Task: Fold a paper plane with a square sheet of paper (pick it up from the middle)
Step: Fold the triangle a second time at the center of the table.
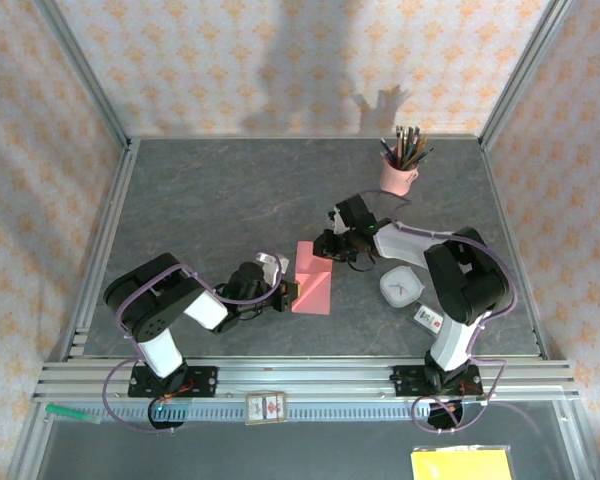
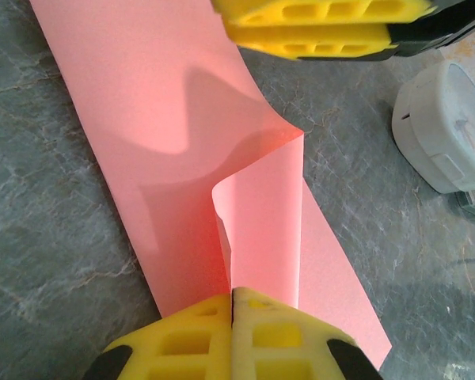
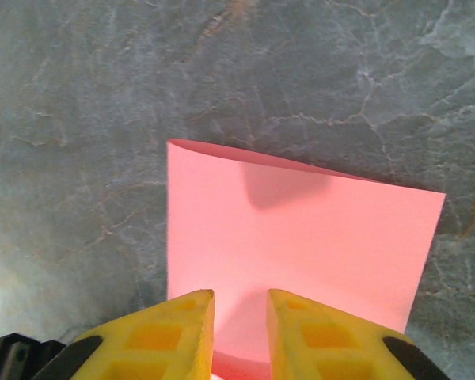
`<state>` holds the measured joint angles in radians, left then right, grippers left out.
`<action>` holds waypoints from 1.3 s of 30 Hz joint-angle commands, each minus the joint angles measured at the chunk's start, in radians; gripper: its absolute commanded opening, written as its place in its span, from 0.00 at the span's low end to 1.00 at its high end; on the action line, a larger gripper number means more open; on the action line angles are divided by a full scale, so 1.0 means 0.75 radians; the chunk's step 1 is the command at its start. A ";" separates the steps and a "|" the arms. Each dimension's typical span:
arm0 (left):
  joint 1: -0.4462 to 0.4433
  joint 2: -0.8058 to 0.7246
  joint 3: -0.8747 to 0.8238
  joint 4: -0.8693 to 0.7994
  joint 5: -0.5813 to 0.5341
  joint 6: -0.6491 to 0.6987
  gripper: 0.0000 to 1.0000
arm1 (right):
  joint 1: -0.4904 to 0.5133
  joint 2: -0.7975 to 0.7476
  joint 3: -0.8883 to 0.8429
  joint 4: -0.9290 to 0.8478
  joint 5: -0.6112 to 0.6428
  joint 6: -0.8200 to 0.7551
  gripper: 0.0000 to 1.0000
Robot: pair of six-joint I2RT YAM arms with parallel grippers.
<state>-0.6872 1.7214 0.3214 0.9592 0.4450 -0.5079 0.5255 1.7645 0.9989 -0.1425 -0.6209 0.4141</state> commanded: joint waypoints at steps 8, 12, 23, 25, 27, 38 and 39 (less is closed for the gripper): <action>-0.012 0.012 0.046 -0.249 0.005 0.016 0.00 | 0.003 0.003 -0.028 -0.041 0.040 -0.037 0.23; -0.016 -0.006 0.066 -0.277 0.013 0.029 0.00 | 0.003 0.023 -0.048 -0.024 0.051 -0.038 0.22; -0.020 -0.029 0.089 -0.293 0.051 0.037 0.00 | 0.003 0.075 -0.074 -0.028 0.079 -0.063 0.21; -0.020 -0.027 0.096 -0.297 0.053 0.037 0.00 | 0.002 0.077 -0.074 -0.029 0.079 -0.063 0.21; -0.020 -0.023 0.105 -0.310 0.054 0.044 0.00 | 0.003 0.080 -0.072 -0.033 0.081 -0.068 0.20; -0.020 -0.007 0.120 -0.421 -0.005 0.035 0.00 | 0.002 0.060 -0.031 -0.054 0.075 -0.079 0.22; -0.020 -0.007 0.118 -0.430 -0.010 0.028 0.00 | 0.001 0.055 -0.020 -0.058 0.071 -0.083 0.22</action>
<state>-0.6872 1.6825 0.3988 0.7582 0.4664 -0.4965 0.5247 1.8030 0.9642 -0.1501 -0.5945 0.3759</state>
